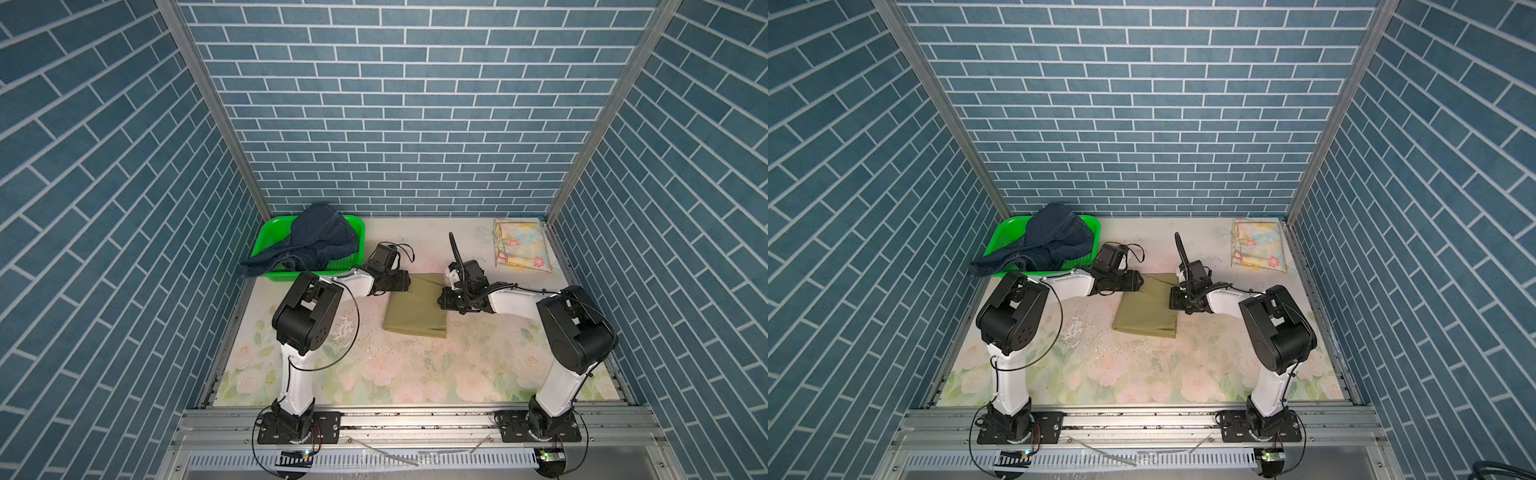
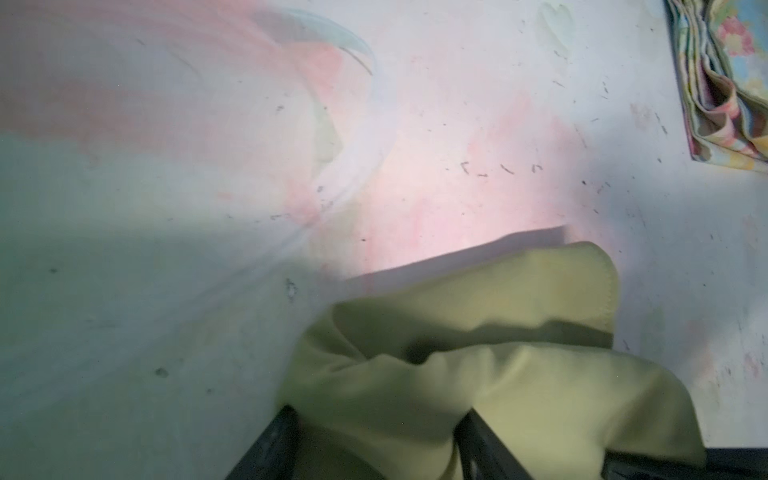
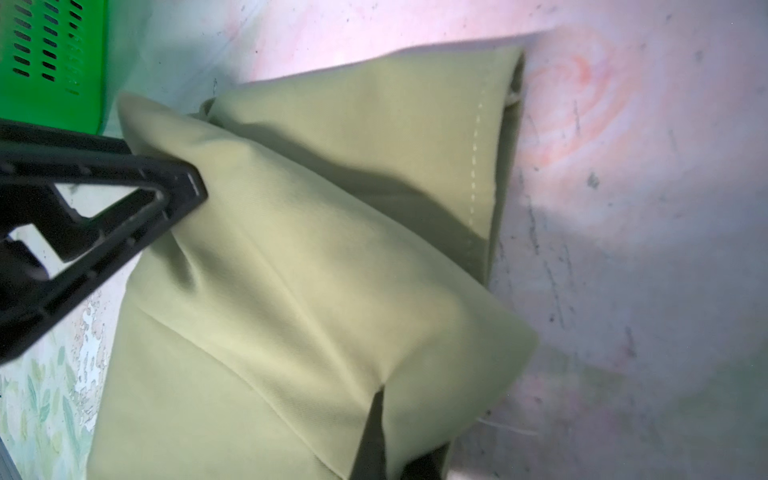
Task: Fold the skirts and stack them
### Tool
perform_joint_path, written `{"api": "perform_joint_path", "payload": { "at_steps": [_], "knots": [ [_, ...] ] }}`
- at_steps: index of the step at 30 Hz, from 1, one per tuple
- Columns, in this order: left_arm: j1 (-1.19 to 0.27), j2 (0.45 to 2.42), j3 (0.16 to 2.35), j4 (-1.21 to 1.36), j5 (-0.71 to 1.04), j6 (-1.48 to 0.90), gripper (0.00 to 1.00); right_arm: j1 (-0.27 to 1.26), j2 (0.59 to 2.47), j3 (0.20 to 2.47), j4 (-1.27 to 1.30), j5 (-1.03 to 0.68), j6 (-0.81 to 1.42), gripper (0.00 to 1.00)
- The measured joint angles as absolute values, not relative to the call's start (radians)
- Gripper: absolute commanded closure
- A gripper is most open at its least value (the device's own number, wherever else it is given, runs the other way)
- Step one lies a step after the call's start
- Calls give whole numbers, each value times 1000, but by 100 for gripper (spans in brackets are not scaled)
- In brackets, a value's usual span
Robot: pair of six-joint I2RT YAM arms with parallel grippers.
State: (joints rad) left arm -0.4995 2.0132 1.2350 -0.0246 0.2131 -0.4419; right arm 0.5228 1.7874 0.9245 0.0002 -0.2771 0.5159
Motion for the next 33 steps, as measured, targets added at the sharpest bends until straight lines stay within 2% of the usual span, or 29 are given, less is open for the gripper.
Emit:
{"api": "perform_joint_path", "payload": {
  "at_steps": [6, 13, 19, 20, 23, 26, 28, 33],
  "knots": [
    [-501, 2001, 1236, -67, 152, -449, 31, 522, 1796, 931, 6, -282, 515, 100],
    [-500, 1934, 1237, -202, 58, -455, 16, 522, 1797, 934, 6, -281, 515, 100],
    [-506, 1835, 1204, -210, 54, -437, 12, 522, 1797, 934, 4, -280, 515, 100],
    [-511, 1820, 1197, -208, 57, -430, 11, 522, 1796, 934, 4, -280, 515, 98],
    [-537, 1786, 1179, -202, 73, -406, 11, 522, 1791, 934, -1, -277, 517, 72],
    [-564, 1771, 1153, -181, 98, -388, 11, 525, 1772, 934, -10, -281, 497, 52],
    [-576, 1771, 1130, -165, 117, -381, 11, 525, 1755, 934, -25, -276, 495, 46],
    [-580, 1771, 1103, -158, 139, -368, 11, 515, 1727, 934, -53, -266, 493, 43]
  ]
}}
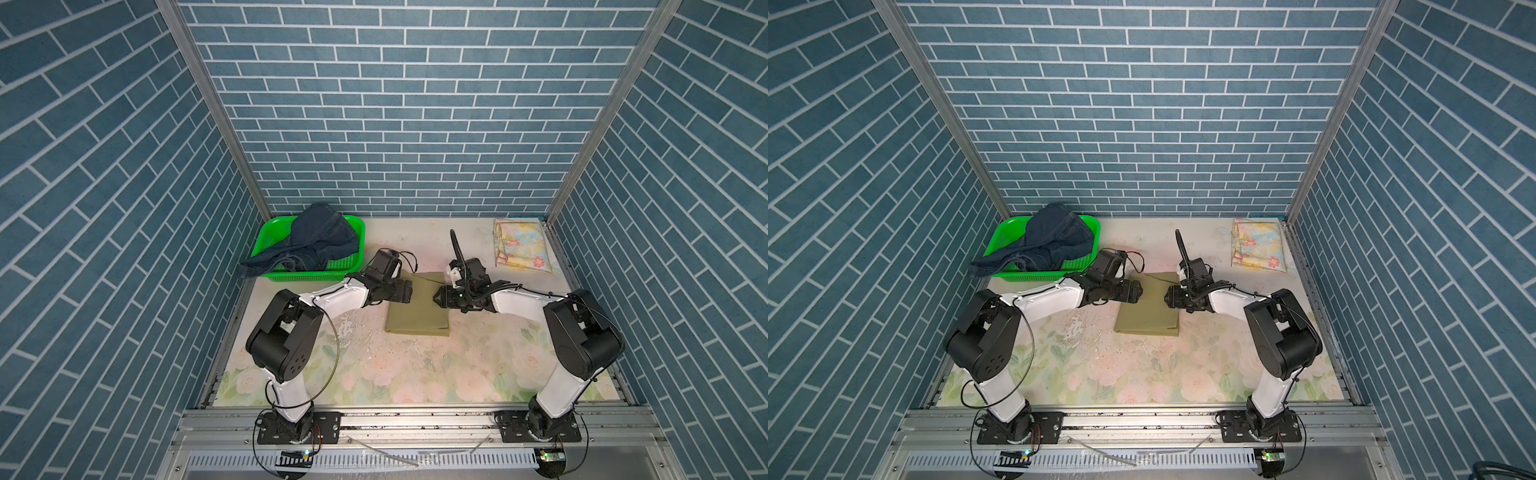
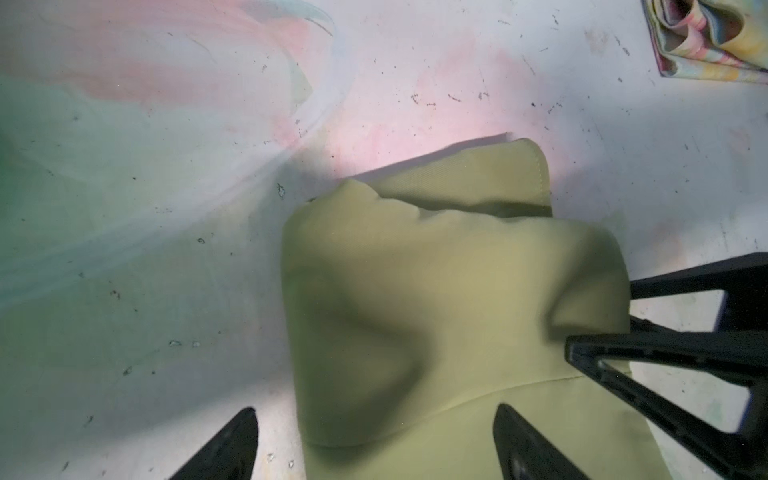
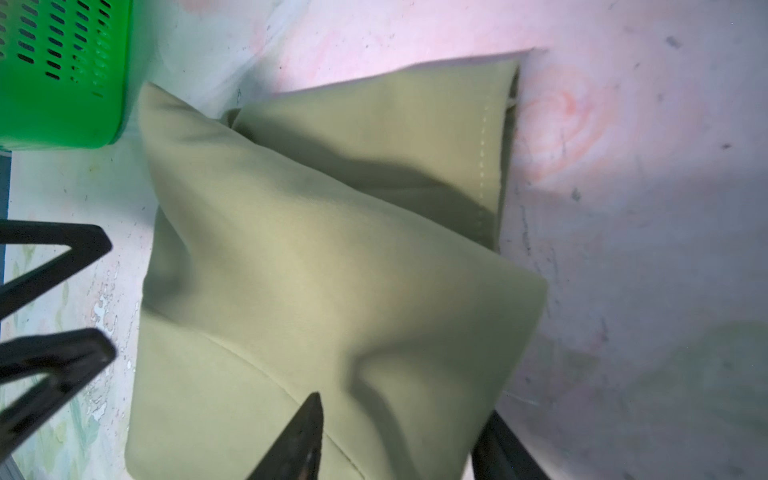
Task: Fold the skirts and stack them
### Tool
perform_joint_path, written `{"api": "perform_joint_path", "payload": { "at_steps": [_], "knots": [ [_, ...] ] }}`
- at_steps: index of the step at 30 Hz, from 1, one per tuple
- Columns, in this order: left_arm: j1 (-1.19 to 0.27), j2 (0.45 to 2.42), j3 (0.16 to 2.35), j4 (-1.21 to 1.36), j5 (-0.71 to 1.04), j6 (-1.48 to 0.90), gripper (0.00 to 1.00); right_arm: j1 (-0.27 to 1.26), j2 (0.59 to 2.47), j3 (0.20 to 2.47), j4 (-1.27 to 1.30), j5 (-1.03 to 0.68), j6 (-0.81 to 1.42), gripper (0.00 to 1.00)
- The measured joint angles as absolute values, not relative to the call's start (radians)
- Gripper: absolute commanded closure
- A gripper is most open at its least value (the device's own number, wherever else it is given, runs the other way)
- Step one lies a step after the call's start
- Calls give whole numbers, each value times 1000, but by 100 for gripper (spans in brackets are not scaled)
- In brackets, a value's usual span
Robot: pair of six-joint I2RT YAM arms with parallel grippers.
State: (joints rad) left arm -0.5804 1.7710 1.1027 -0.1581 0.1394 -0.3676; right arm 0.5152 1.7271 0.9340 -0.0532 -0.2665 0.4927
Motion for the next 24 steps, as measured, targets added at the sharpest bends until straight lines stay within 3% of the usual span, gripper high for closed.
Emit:
{"api": "perform_joint_path", "payload": {
  "at_steps": [15, 24],
  "knots": [
    [-590, 1840, 1248, -163, 153, -294, 12, 437, 1696, 931, -11, -275, 492, 34],
    [-601, 1943, 1302, -143, 206, -275, 17, 411, 1718, 908, 54, -302, 492, 36]
  ]
}}
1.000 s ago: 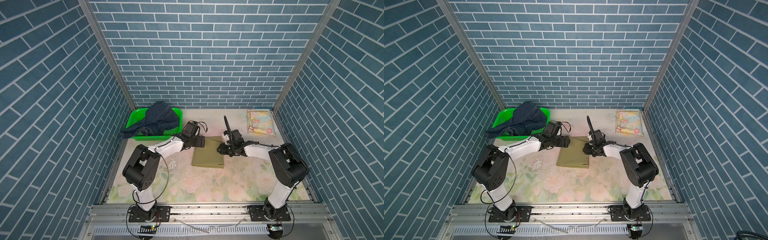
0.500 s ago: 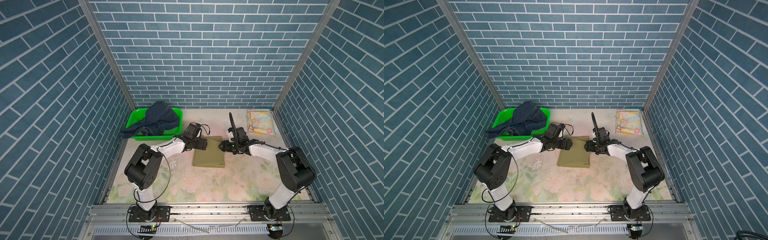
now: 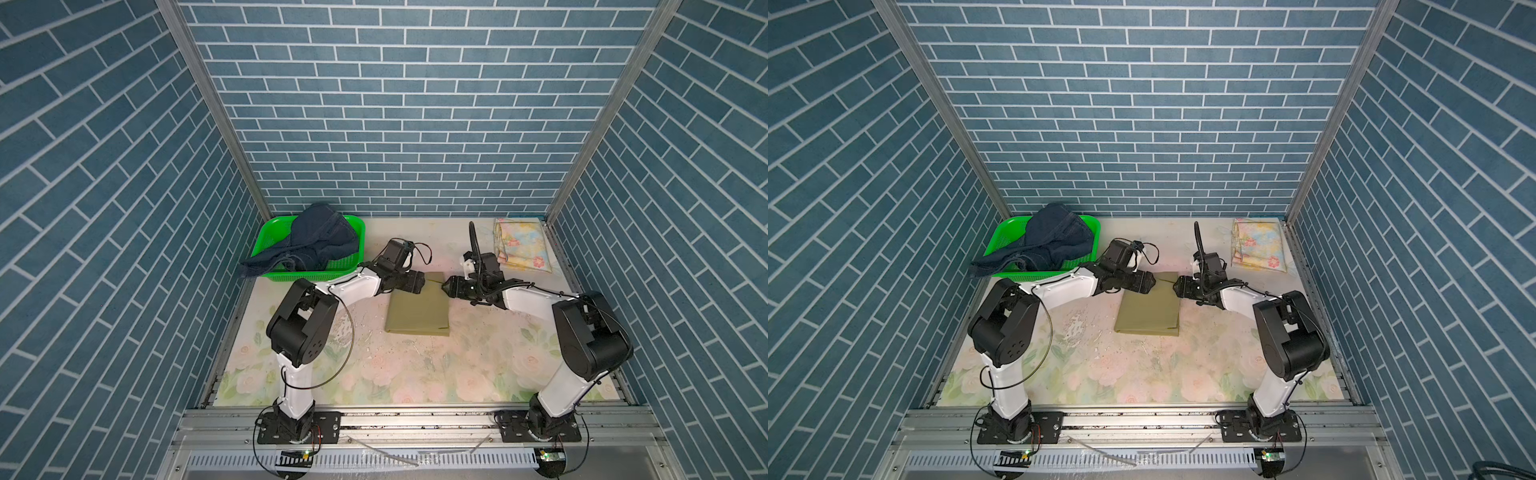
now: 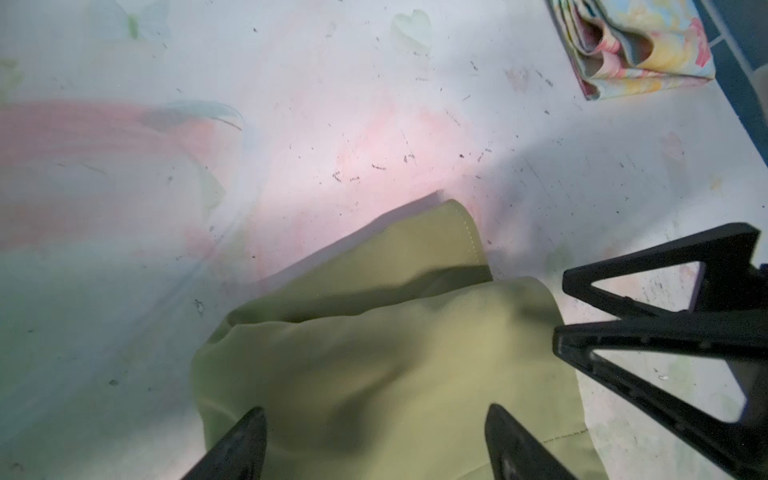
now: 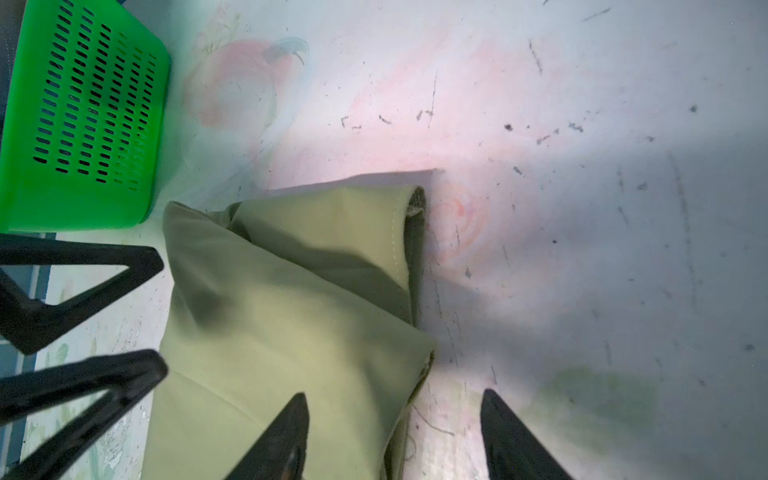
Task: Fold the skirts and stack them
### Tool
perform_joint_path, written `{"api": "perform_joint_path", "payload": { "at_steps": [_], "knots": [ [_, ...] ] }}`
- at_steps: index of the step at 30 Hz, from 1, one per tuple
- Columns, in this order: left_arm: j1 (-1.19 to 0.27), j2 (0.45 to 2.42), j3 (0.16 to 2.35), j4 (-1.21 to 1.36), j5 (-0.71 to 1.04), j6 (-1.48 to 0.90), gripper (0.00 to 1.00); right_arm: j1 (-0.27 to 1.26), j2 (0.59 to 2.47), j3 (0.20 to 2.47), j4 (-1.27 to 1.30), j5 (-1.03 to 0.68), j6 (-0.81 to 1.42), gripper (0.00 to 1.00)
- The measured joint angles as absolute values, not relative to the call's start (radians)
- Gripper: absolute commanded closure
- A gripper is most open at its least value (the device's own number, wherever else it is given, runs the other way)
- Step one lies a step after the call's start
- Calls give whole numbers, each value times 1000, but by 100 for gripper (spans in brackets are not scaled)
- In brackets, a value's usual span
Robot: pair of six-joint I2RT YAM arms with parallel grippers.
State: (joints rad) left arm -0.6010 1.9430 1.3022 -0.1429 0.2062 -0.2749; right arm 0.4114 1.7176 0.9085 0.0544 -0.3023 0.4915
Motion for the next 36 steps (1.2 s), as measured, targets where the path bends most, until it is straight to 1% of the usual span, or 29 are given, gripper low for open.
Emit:
{"api": "perform_joint_path", "payload": {
  "at_steps": [3, 12, 25, 29, 34, 36],
  "knots": [
    [-600, 1977, 1309, -135, 208, -276, 19, 411, 1730, 902, 70, -308, 488, 35],
    [-568, 2026, 1303, -87, 227, -300, 24, 411, 1804, 901, 154, -358, 445, 27],
    [-527, 2023, 1231, 46, 264, -344, 30, 414, 1932, 945, 376, -435, 438, 27],
    [-523, 2023, 1224, 62, 269, -348, 31, 424, 1981, 978, 418, -443, 439, 35],
    [-520, 2023, 1217, 76, 275, -349, 31, 432, 2007, 984, 457, -448, 430, 56],
    [-519, 2023, 1217, 77, 275, -349, 31, 434, 2010, 989, 446, -449, 420, 62]
  ]
}}
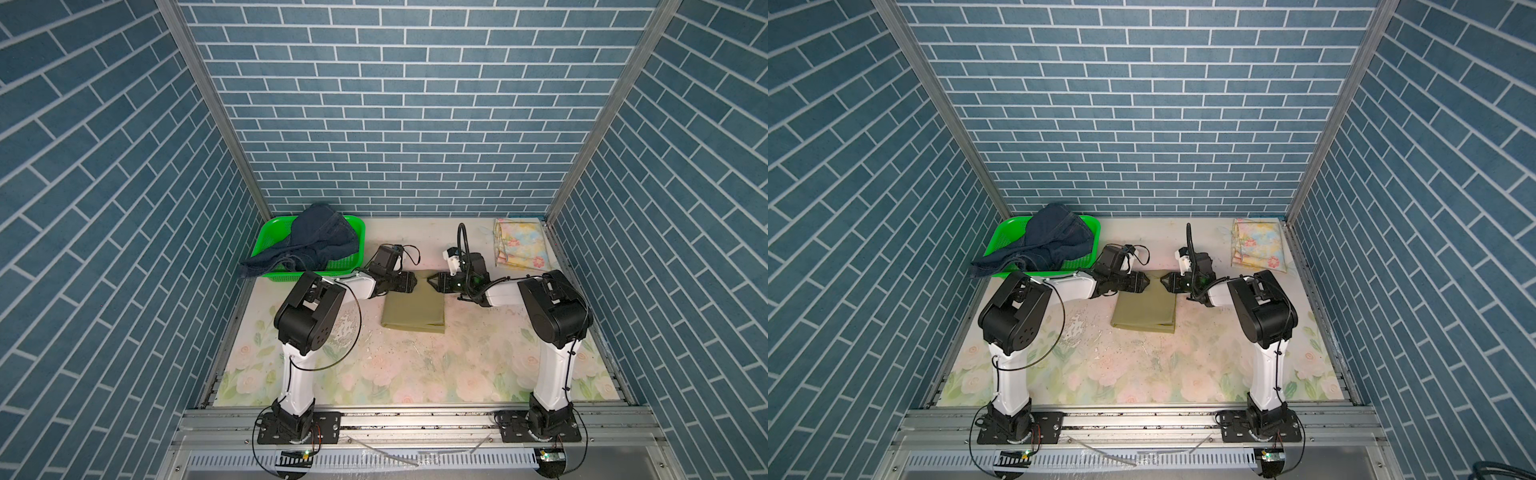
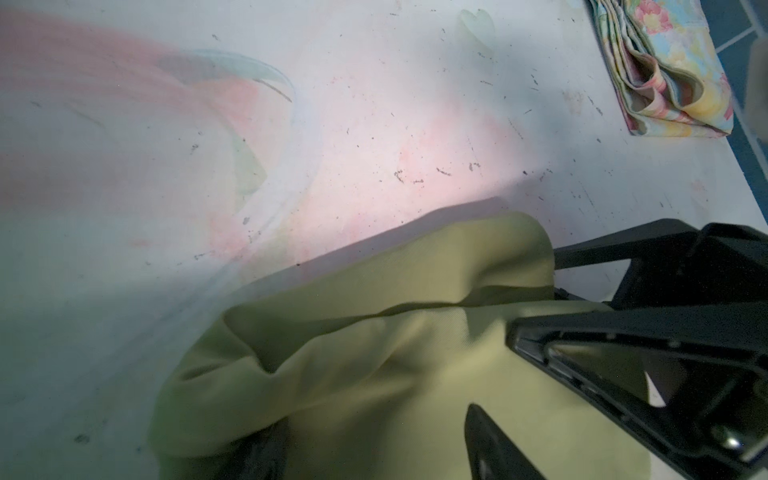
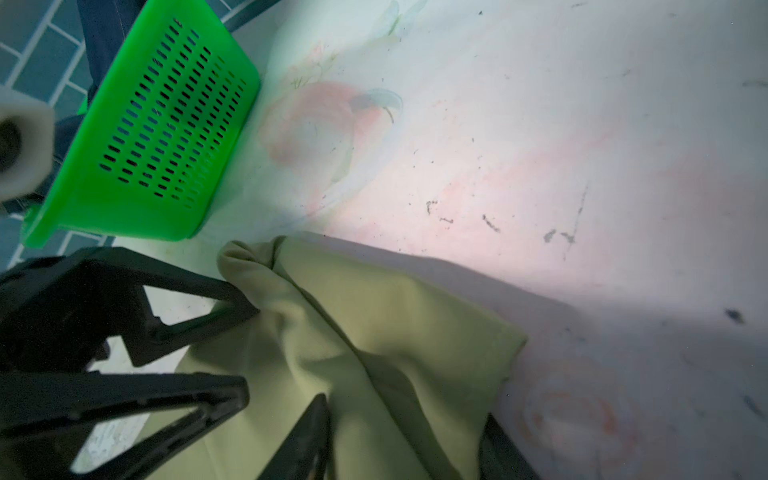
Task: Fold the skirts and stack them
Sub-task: 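Lift the folded khaki skirt with both grippers toward the floral skirt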
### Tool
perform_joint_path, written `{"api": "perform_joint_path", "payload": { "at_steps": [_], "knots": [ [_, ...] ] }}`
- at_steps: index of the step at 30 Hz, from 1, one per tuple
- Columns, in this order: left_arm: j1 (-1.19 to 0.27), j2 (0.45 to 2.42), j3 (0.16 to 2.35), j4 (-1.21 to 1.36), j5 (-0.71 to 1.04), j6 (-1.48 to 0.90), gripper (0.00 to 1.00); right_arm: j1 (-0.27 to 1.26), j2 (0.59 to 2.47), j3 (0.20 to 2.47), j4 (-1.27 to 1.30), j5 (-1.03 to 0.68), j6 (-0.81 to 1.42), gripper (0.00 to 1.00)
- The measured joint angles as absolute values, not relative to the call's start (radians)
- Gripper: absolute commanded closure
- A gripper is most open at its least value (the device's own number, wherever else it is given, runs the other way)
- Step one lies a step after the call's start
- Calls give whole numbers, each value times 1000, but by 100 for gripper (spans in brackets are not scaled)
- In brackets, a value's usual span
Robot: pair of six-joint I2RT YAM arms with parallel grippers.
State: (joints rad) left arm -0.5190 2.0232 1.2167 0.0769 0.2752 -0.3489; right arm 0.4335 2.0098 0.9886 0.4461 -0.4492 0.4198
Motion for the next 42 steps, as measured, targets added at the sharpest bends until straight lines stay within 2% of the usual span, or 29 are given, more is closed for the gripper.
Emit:
{"api": "perform_joint_path", "payload": {
  "at_steps": [2, 7, 8, 11, 15, 20, 28, 42],
  "knots": [
    [-519, 2023, 1217, 78, 275, -349, 31, 439, 2011, 992, 433, -451, 411, 67],
    [-516, 2023, 1217, 78, 275, -349, 32, 462, 2014, 1001, 388, -467, 389, 97],
    [-515, 2023, 1217, 78, 275, -350, 32, 465, 2014, 1003, 383, -467, 384, 100],
    [-514, 2023, 1222, 72, 279, -355, 30, 467, 2011, 1010, 367, -467, 374, 100],
    [-514, 1993, 1235, 17, 290, -369, 18, 475, 1985, 1025, 289, -449, 364, 100],
    [-511, 1832, 1235, -45, 300, -382, 10, 479, 1892, 1040, 118, -369, 345, 100],
    [-511, 1568, 1172, -41, 298, -437, 10, 453, 1772, 1207, -102, -184, 267, 100],
    [-511, 1523, 1094, -67, 306, -459, 11, 320, 1883, 1530, -270, 68, 262, 100]
  ]
}}
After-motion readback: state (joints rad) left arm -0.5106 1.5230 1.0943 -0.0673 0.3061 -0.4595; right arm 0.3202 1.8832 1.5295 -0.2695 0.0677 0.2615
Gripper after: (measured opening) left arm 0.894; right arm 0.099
